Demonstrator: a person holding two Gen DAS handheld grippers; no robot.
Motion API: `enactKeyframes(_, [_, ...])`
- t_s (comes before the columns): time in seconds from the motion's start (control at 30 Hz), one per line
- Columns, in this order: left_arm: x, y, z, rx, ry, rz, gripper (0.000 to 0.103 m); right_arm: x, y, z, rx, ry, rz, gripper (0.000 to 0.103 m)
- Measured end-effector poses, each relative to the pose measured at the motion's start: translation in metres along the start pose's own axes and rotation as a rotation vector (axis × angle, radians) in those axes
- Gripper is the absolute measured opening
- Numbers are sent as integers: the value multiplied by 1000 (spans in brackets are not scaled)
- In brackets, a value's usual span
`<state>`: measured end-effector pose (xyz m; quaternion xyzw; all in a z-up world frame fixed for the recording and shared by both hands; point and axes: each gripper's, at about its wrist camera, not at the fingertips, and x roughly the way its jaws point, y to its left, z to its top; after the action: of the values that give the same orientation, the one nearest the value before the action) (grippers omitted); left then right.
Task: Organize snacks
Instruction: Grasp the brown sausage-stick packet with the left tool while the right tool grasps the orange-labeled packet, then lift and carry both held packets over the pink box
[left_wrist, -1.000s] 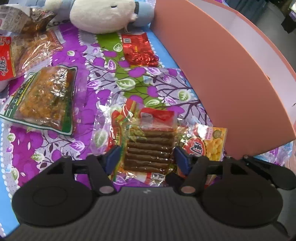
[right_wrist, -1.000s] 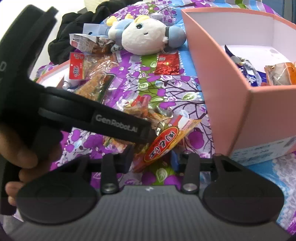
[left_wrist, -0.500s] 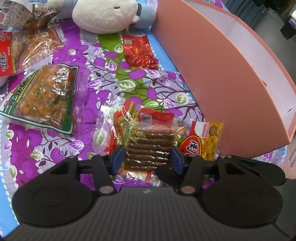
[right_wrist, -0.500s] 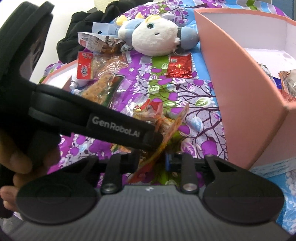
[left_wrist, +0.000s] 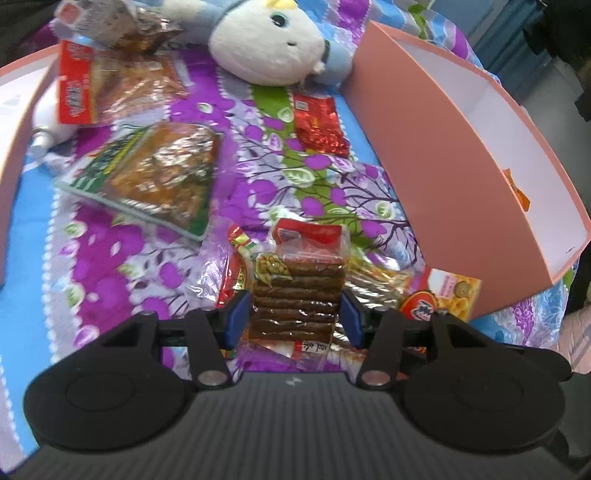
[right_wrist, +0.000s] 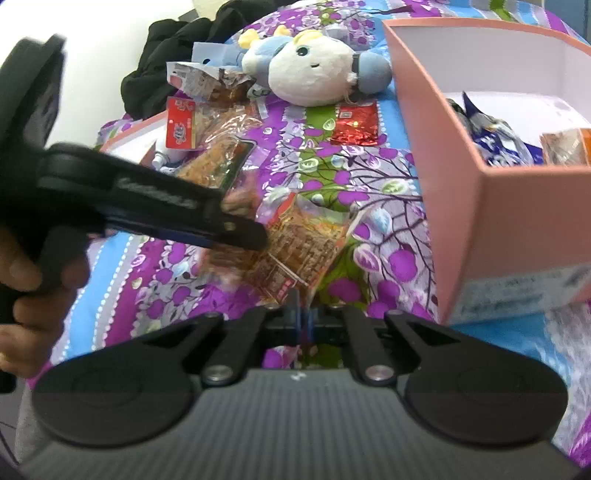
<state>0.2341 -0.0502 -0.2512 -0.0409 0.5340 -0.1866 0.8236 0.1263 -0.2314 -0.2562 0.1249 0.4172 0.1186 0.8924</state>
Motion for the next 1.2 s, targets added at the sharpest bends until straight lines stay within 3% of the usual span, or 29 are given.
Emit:
enactKeyframes(0.5, [-50, 5, -67, -35, -7, 115, 58, -50, 17, -33, 27, -19, -5, 6])
enactKeyframes(0.9, [-103, -23, -62, -41, -100, 104, 58, -101, 31, -3, -24, -136, -29, 3])
enactKeyframes(1.2, [-140, -51, -69, -84, -123, 89, 58, -143, 32, 12, -5, -186, -53, 3])
